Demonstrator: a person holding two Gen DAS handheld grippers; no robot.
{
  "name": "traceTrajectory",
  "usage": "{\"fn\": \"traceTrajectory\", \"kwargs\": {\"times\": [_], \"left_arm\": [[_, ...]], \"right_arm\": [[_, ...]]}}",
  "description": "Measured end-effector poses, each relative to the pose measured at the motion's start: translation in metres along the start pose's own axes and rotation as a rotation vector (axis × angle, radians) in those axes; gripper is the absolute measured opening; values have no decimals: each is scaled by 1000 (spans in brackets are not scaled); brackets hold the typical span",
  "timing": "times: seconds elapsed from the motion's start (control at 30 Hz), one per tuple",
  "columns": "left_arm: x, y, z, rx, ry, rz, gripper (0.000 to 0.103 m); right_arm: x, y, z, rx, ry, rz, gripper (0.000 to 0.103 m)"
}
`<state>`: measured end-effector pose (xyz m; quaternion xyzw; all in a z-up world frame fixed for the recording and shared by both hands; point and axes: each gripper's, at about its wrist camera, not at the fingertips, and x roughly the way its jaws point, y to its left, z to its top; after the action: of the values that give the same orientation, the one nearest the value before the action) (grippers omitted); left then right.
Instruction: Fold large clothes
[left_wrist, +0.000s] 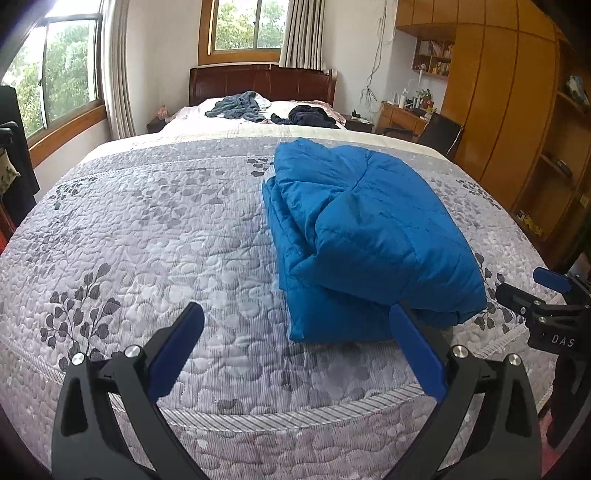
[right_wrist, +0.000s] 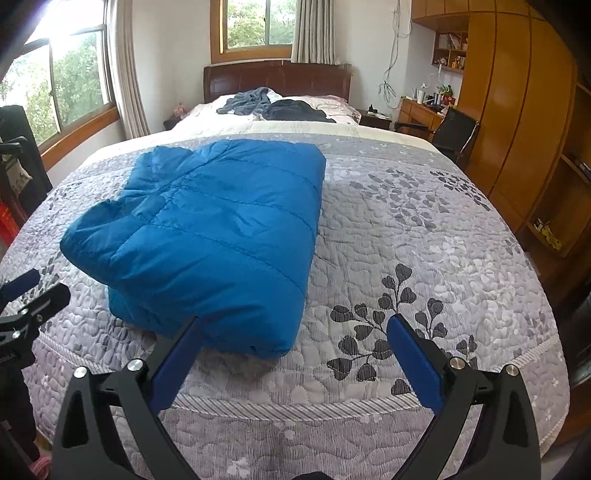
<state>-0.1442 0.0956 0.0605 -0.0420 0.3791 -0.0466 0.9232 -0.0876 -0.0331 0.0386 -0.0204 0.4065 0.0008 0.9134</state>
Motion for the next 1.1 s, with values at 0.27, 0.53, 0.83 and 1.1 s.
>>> {"fn": "traceTrajectory", "kwargs": {"times": [0.27, 0.53, 0.83, 1.1], "left_arm": [[1, -3, -1, 6, 9, -7, 100], [2, -4, -2, 8, 18, -7, 100], [3, -5, -2, 10, 22, -6, 100], [3, -6, -3, 12, 23, -6, 100]], "right_arm": [[3, -2, -3, -2, 18, -1, 99], [10, -4, -7, -1, 40, 1, 99], [13, -6, -6, 3, 48, 4, 99], [14, -5, -6, 0, 48, 2, 99]]}}
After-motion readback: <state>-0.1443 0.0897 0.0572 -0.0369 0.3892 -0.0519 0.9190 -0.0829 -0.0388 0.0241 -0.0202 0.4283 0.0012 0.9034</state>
